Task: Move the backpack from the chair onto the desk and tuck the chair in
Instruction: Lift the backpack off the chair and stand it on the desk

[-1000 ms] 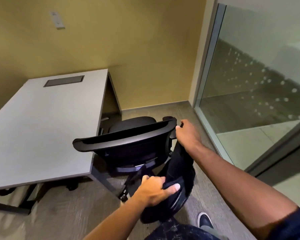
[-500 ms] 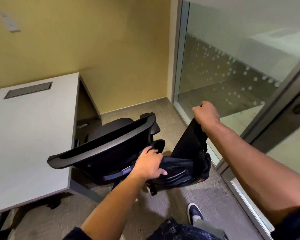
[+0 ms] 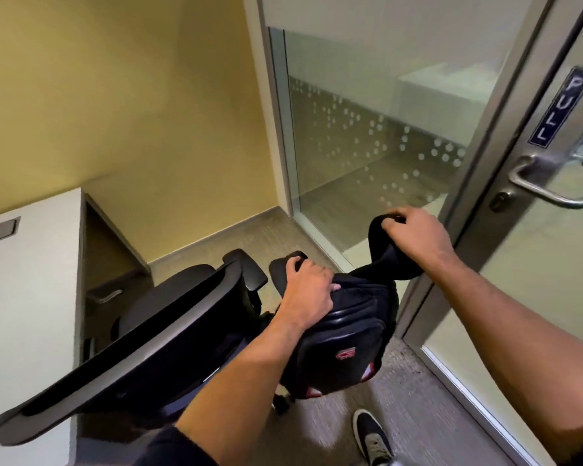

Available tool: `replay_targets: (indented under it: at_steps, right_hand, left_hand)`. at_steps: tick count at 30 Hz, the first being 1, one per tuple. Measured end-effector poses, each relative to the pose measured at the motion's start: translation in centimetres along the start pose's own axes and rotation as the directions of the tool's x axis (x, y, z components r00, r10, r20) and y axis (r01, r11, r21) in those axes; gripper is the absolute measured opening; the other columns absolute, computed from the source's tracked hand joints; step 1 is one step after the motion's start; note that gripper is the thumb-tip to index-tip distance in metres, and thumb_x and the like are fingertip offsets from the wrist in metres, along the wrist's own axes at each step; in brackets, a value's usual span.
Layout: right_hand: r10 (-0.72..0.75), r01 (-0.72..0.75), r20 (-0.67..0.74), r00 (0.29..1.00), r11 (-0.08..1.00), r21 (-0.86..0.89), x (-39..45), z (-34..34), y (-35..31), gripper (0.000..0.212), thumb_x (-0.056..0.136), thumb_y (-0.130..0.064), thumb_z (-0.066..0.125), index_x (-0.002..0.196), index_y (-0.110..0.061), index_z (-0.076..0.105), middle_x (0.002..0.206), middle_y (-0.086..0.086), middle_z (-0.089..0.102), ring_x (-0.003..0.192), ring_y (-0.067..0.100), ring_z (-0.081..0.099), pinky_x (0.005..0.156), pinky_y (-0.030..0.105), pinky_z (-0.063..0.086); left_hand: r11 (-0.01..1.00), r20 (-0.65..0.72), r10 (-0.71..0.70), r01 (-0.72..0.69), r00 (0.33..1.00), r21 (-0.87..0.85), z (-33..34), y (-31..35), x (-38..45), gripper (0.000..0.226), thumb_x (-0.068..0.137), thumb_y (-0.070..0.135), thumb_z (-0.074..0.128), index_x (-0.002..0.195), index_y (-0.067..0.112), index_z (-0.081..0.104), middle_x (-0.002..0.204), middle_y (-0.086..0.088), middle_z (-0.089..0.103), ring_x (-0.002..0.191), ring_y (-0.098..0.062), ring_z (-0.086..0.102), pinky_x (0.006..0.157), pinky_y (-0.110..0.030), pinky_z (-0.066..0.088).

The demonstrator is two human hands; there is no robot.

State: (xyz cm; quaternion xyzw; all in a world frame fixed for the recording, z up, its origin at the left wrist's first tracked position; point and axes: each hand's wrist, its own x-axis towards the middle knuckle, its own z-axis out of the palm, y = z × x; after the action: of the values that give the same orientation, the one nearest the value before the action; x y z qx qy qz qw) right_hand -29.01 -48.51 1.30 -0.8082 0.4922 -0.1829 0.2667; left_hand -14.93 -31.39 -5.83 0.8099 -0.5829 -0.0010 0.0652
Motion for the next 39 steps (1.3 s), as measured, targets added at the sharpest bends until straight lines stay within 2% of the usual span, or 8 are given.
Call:
replay_targets:
  at_steps: [5, 8, 11, 14, 19, 26, 31, 39]
  right_hand:
    - [-0.145, 0.143, 0.013, 0.989, 0.955, -0.259, 1.4, 2.2, 3.8, 0.068, 0.090, -0.066, 0.053, 0.148, -0.032, 0.048, 0.150, 0.009, 0.052, 0.132, 0.038, 0.048, 0.108, 0.049, 0.042]
    - [-0.298, 0.350, 0.200, 0.933, 0.879, -0.323, 2.7, 5.3, 5.3, 0.069, 0.090, -0.077, 0.042, 0.150, -0.042, 0.045, 0.166, 0.004, 0.030, 0.151, 0.029, 0.025, 0.119, 0.051, 0.021]
    - [-0.358, 0.443, 0.443, 0.822, 0.891, -0.103, 4.2, 7.9, 6.4, 0.052, 0.095, -0.068, 0.041, 0.137, -0.043, 0.060, 0.151, -0.009, 0.053, 0.145, 0.018, 0.039, 0.113, 0.041, 0.020]
    - [-0.430, 0.495, 0.517, 0.740, 0.869, 0.013, 6.0, 8.7, 7.5, 0.057, 0.081, -0.073, 0.051, 0.131, -0.045, 0.057, 0.130, -0.019, 0.065, 0.123, 0.013, 0.056, 0.104, 0.039, 0.033]
    - [-0.525, 0.611, 0.498, 0.690, 0.791, -0.012, 10.4, 9.4, 8.6, 0.045, 0.083, -0.046, 0.070, 0.127, -0.046, 0.057, 0.127, -0.020, 0.063, 0.120, 0.012, 0.054, 0.101, 0.044, 0.040]
    - [-0.644, 0.676, 0.327, 0.692, 0.737, 0.021, 16.3, 10.9, 7.7, 0.027, 0.083, -0.038, 0.067, 0.110, -0.032, 0.068, 0.110, -0.013, 0.069, 0.099, 0.018, 0.066, 0.087, 0.043, 0.050]
    - [-0.696, 0.719, 0.245, 0.675, 0.695, -0.006, 19.8, 10.2, 5.0, 0.033, 0.085, -0.033, 0.074, 0.117, -0.024, 0.073, 0.113, 0.005, 0.058, 0.099, 0.025, 0.059, 0.088, 0.042, 0.047]
    - [-0.723, 0.727, 0.076, 0.686, 0.684, -0.056, 24.4, 8.0, -0.7, 0.032, 0.080, -0.035, 0.081, 0.109, -0.021, 0.075, 0.097, 0.005, 0.052, 0.091, 0.028, 0.054, 0.078, 0.038, 0.038]
  left_hand:
    - [0.988, 0.052, 0.078, -0.084, 0.996, 0.130, 0.7, 0.9, 4.0, 0.030, 0.102, 0.040, 0.050, 0.100, 0.017, 0.069, 0.104, 0.000, 0.071, 0.112, -0.023, 0.055, 0.114, -0.048, 0.024]
    - [0.980, 0.063, 0.140, -0.147, 0.988, 0.133, 1.2, 1.2, 6.1, 0.026, 0.101, 0.038, 0.053, 0.105, 0.018, 0.069, 0.106, 0.000, 0.072, 0.113, -0.022, 0.055, 0.112, -0.045, 0.023]
    - [0.980, 0.064, 0.173, -0.178, 0.983, 0.090, 1.4, 0.8, 8.2, 0.022, 0.098, 0.035, 0.055, 0.104, 0.019, 0.068, 0.103, 0.000, 0.073, 0.109, -0.024, 0.057, 0.106, -0.044, 0.023]
    - [0.981, 0.109, 0.158, -0.168, 0.981, 0.096, 1.7, -0.1, 10.3, 0.023, 0.097, 0.038, 0.054, 0.098, 0.018, 0.067, 0.102, -0.001, 0.072, 0.106, -0.024, 0.056, 0.101, -0.043, 0.021]
    - [0.978, 0.094, 0.148, -0.160, 0.984, 0.136, 3.3, -1.4, 13.3, 0.022, 0.097, 0.037, 0.057, 0.098, 0.017, 0.067, 0.098, 0.003, 0.071, 0.104, -0.023, 0.056, 0.102, -0.041, 0.020]
    - [0.989, 0.147, 0.058, -0.077, 0.988, 0.128, 2.9, -3.0, 18.7, 0.018, 0.095, 0.033, 0.060, 0.104, 0.019, 0.068, 0.100, 0.000, 0.071, 0.108, -0.023, 0.055, 0.102, -0.040, 0.020]
    - [0.977, 0.132, 0.001, -0.029, 0.991, 0.211, 0.1, -4.2, 21.1, 0.024, 0.097, 0.037, 0.058, 0.109, 0.017, 0.064, 0.106, -0.001, 0.072, 0.111, -0.026, 0.056, 0.103, -0.044, 0.024]
    - [0.947, 0.057, -0.036, 0.016, 0.998, 0.322, -5.8, -6.4, 25.4, 0.028, 0.100, 0.042, 0.051, 0.104, 0.018, 0.063, 0.098, -0.002, 0.072, 0.101, -0.028, 0.059, 0.102, -0.043, 0.027]
